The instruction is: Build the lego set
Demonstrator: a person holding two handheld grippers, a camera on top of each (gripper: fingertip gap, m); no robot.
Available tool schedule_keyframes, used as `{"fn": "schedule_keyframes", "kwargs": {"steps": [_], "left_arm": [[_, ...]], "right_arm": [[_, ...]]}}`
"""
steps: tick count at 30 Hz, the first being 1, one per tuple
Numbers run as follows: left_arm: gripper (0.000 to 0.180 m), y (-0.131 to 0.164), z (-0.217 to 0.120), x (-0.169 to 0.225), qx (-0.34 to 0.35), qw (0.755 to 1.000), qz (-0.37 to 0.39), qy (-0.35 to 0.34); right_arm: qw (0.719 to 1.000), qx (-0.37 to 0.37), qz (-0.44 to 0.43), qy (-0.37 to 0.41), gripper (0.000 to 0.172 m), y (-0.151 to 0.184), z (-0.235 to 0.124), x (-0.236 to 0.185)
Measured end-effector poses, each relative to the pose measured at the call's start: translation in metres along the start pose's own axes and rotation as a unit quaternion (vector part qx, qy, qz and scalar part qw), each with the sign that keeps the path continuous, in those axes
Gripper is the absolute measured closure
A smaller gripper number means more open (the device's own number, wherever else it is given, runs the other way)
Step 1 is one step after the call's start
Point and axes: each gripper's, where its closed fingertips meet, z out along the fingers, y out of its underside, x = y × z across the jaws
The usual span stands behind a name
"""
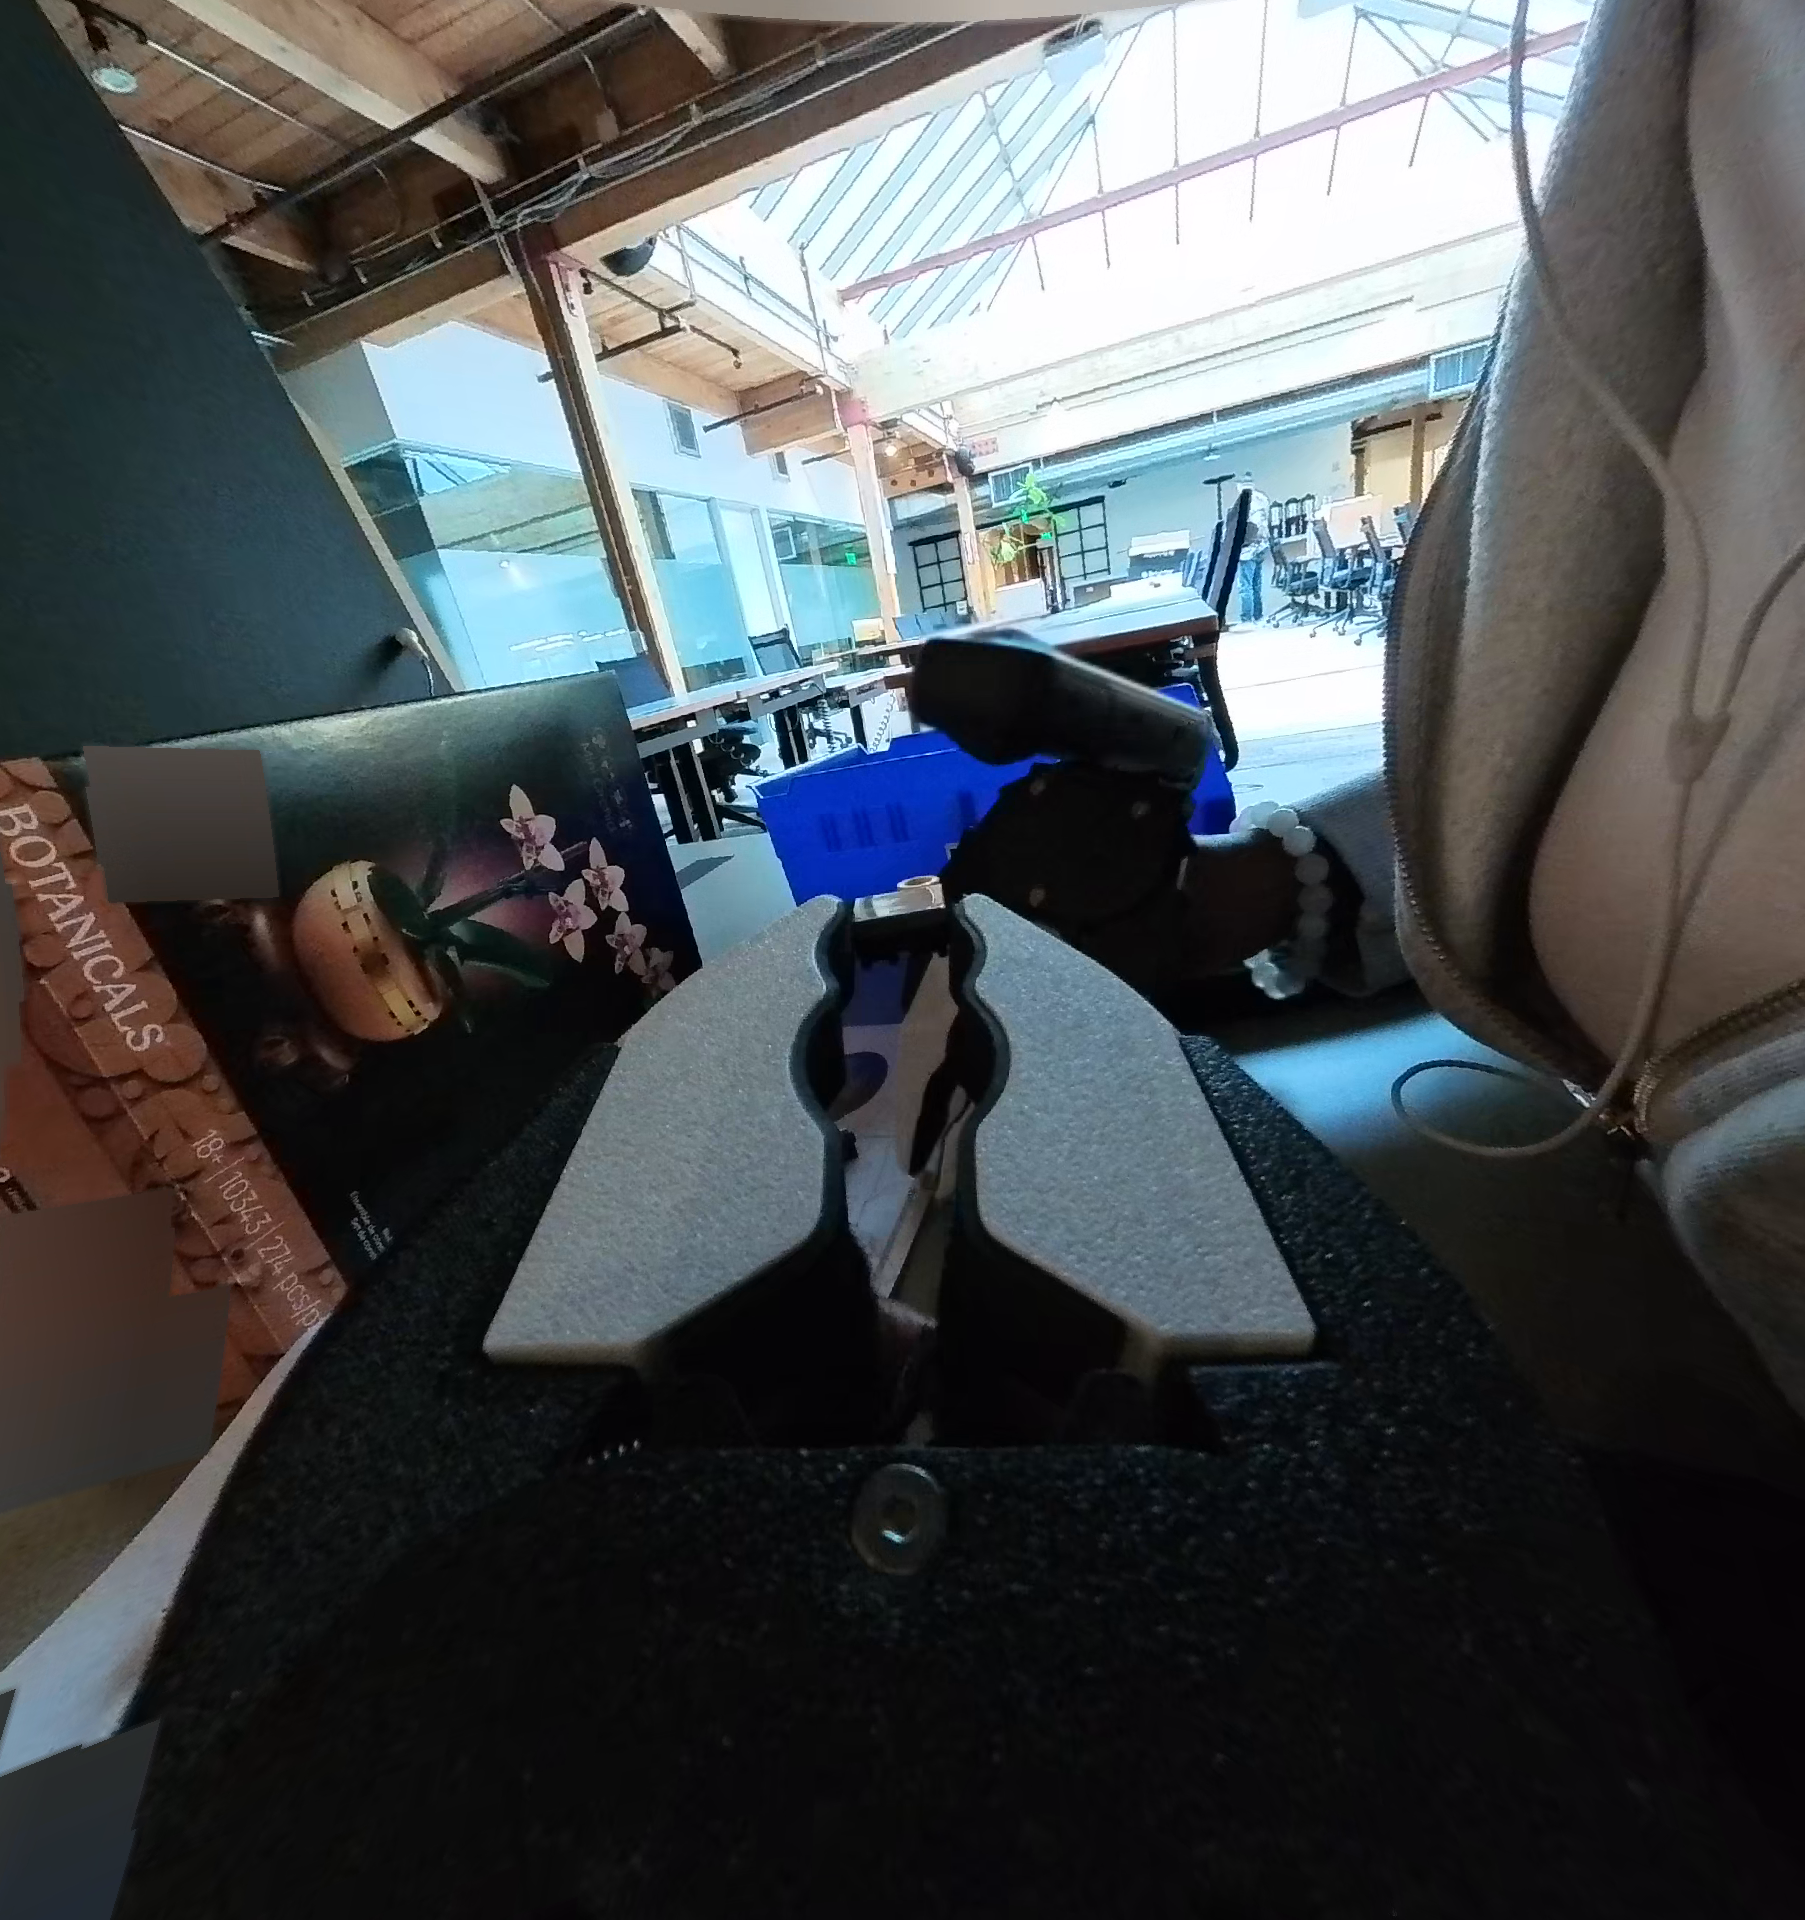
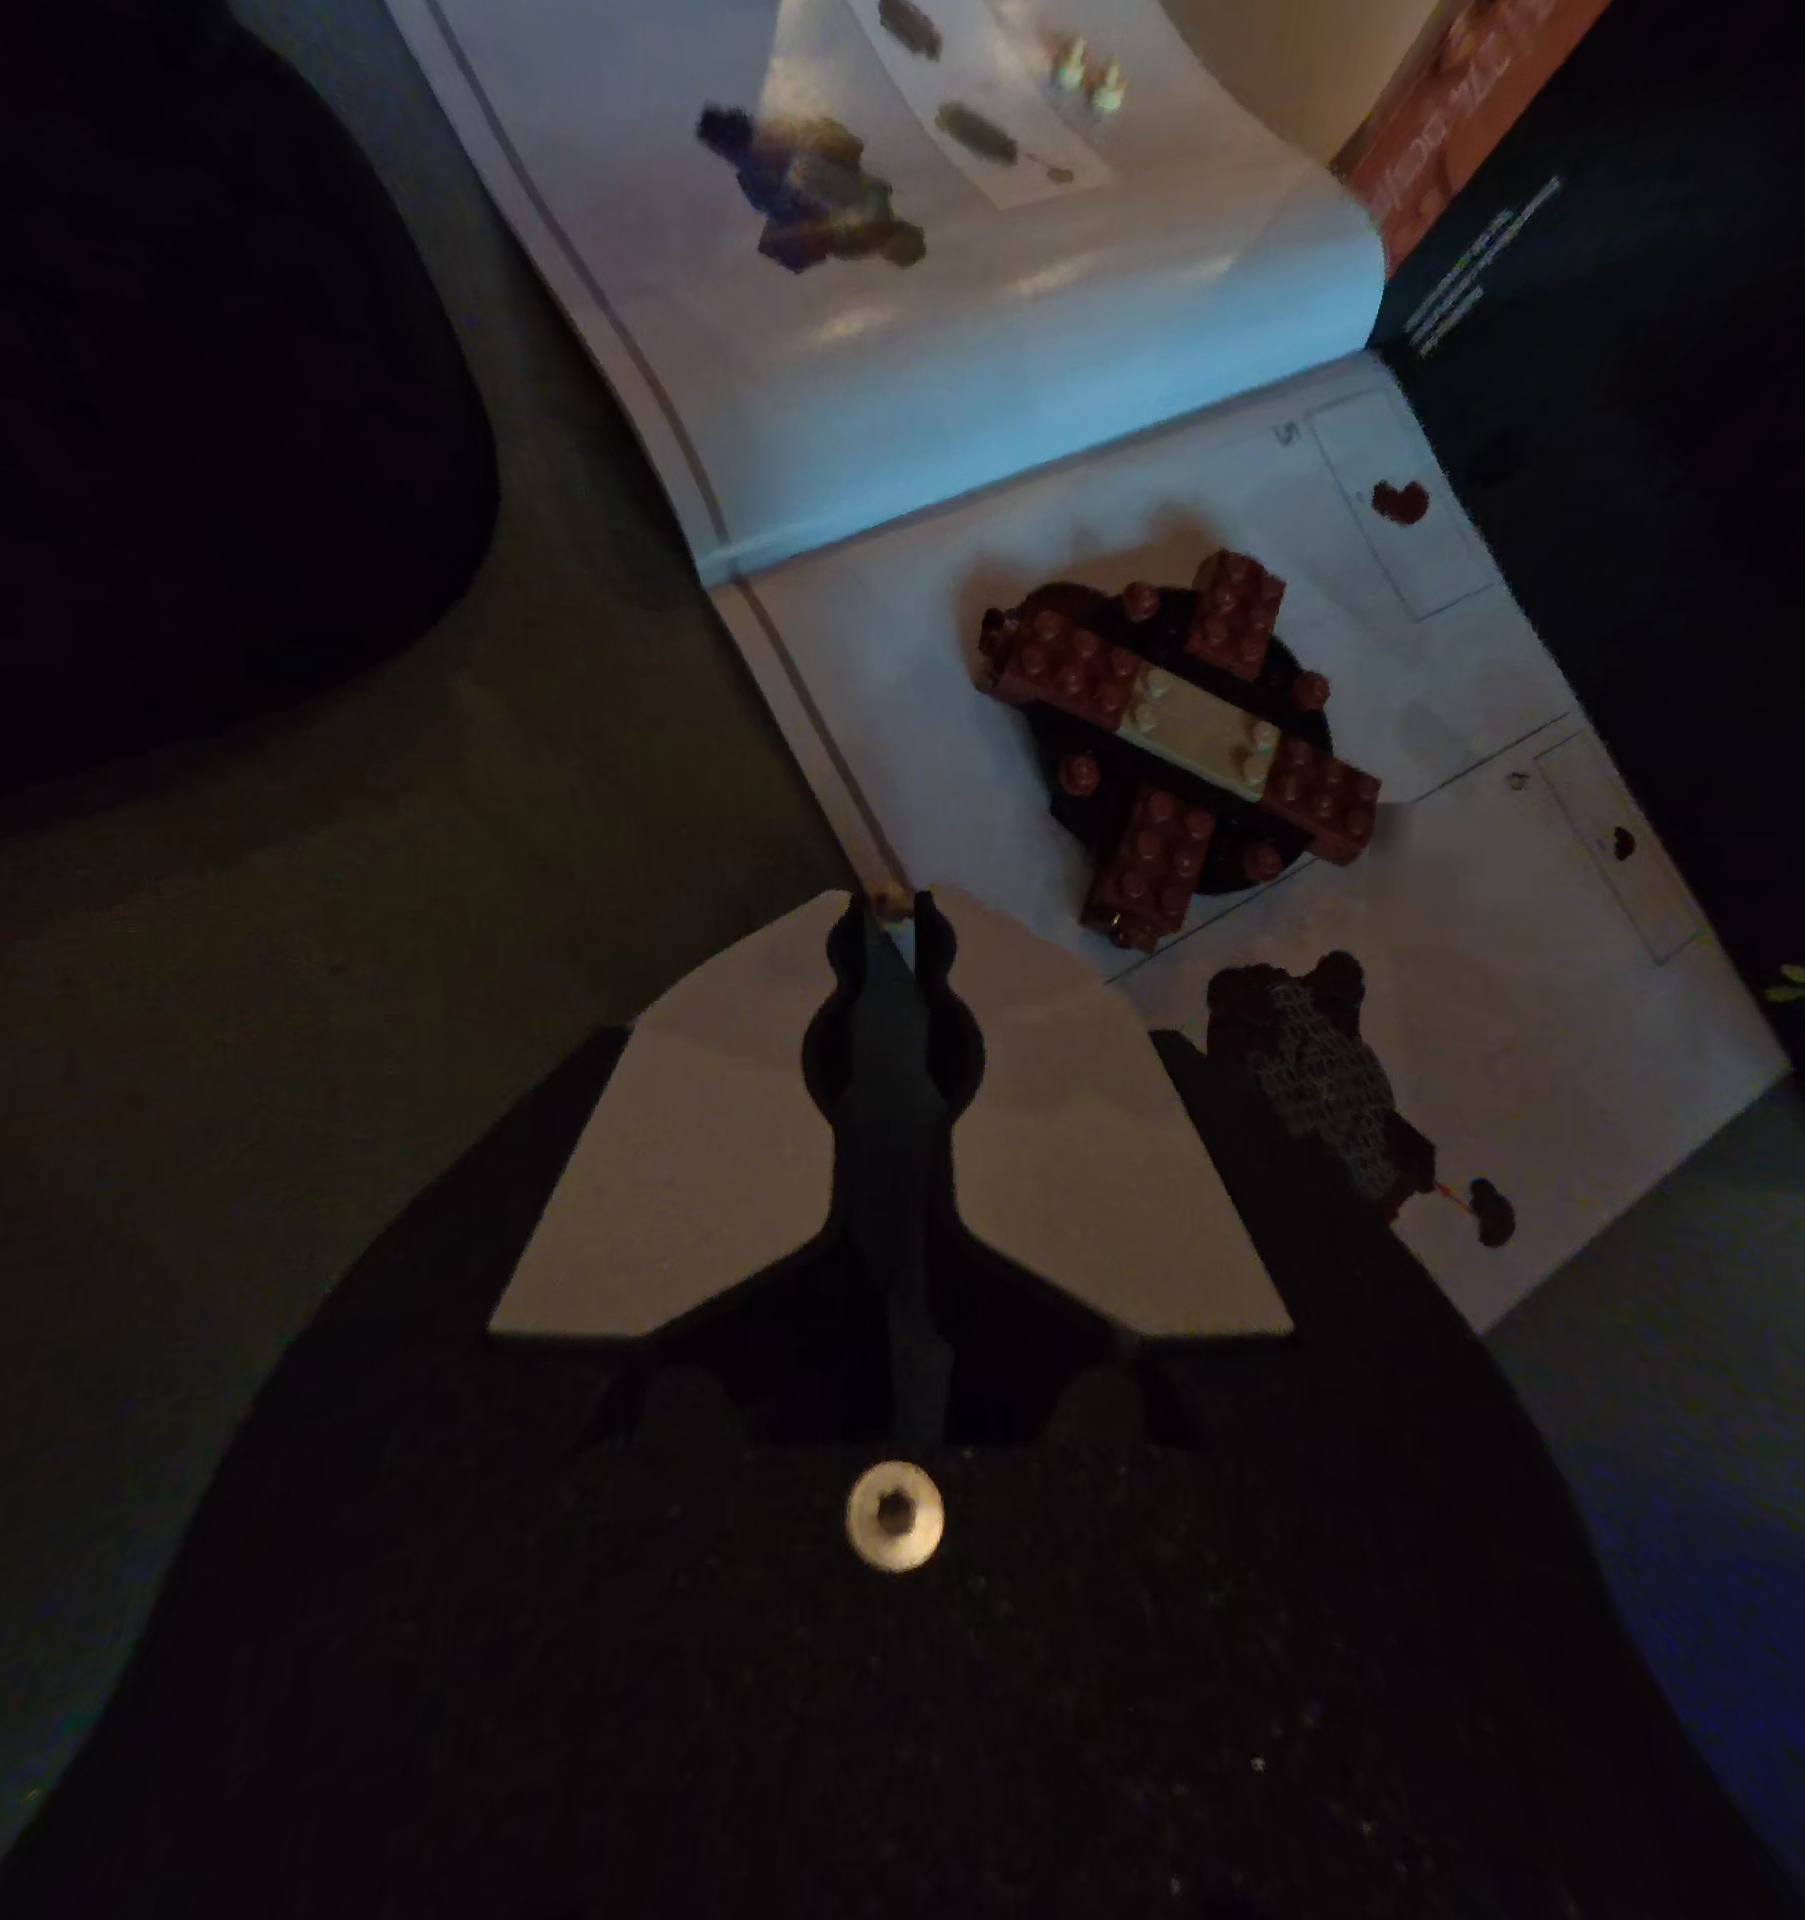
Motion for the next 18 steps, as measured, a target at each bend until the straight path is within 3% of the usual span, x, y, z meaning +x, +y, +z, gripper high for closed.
{"fn": "schedule_keyframes", "kwargs": {"steps": [18], "left_arm": [[0.164,0.000,0.000,0.000,0.000,1.000,-0.001,-0.001]], "right_arm": [[0.999,-0.021,-0.009,0.032,0.163,0.011,-0.011,0.010]]}}
